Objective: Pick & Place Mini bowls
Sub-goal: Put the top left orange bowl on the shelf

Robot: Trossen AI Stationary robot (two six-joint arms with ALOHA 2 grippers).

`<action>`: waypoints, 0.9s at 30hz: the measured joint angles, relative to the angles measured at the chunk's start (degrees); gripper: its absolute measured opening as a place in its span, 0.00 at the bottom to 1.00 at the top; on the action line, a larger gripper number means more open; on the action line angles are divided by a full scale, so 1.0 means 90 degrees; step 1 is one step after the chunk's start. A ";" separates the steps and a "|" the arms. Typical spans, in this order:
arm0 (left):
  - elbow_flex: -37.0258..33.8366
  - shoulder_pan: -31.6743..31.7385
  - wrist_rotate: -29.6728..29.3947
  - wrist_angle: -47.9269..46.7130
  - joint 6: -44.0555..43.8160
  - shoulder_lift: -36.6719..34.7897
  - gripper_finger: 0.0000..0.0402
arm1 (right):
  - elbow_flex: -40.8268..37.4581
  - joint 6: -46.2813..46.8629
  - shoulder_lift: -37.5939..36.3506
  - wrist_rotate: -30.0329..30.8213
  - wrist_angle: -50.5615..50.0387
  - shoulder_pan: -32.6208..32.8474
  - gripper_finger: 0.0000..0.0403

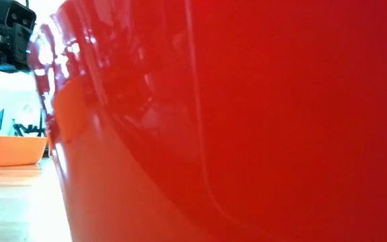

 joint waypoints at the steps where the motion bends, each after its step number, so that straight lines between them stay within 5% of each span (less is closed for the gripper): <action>1: 0.0000 -0.0001 0.0000 0.0000 0.0000 0.0002 0.00 | 0.0000 -0.0002 0.0000 0.0000 0.0000 0.0001 0.07; 27: 0.0000 0.0001 -0.0003 0.0000 0.0021 0.0000 0.00 | 0.0000 -0.0211 0.0000 0.0001 0.0021 0.0002 0.07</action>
